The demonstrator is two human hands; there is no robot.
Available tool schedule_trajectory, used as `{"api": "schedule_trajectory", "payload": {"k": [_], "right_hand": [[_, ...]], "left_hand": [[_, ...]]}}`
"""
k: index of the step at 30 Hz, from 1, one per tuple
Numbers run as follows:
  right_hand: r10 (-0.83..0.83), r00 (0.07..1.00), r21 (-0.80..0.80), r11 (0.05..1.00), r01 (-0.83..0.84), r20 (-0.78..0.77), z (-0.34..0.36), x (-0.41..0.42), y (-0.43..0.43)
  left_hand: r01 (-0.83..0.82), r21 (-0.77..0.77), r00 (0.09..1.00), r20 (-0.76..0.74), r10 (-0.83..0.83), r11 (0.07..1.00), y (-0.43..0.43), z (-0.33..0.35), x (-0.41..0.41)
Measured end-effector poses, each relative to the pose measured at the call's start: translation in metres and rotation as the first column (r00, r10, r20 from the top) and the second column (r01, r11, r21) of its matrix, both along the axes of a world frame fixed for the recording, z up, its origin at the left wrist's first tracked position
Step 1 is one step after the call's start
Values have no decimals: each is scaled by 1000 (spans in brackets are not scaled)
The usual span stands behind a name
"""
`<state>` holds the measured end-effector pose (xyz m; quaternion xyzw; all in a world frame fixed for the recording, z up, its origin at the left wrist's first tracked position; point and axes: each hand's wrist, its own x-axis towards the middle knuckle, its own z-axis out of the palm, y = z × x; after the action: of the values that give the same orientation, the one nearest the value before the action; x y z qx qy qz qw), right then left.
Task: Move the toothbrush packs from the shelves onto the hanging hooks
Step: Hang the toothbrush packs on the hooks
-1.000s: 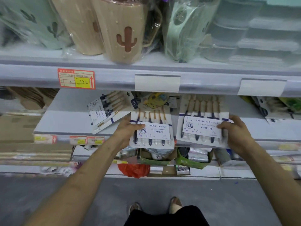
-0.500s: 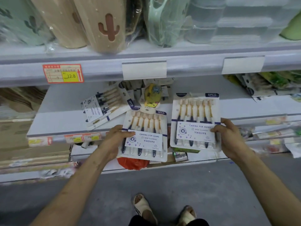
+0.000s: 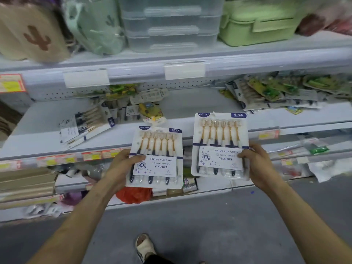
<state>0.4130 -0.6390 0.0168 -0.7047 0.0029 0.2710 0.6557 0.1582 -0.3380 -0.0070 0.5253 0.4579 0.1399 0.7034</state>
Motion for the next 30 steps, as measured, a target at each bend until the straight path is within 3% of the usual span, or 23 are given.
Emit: {"api": "schedule_trajectory", "payload": {"k": [7, 18, 26, 30], "right_hand": [[-56, 998, 44, 997, 57, -15, 4, 53, -93], [-362, 932, 120, 926, 359, 2, 5, 128, -255], [-605, 794, 54, 796, 603, 56, 7, 178, -392], [-761, 643, 36, 648, 761, 86, 8, 206, -467]], "left_hand": [[-7, 64, 998, 64, 3, 998, -79, 10, 68], [258, 145, 961, 66, -270, 955, -182, 17, 238], [585, 114, 795, 111, -596, 803, -305, 11, 430], [731, 96, 659, 158, -735, 676, -387, 9, 530]]}}
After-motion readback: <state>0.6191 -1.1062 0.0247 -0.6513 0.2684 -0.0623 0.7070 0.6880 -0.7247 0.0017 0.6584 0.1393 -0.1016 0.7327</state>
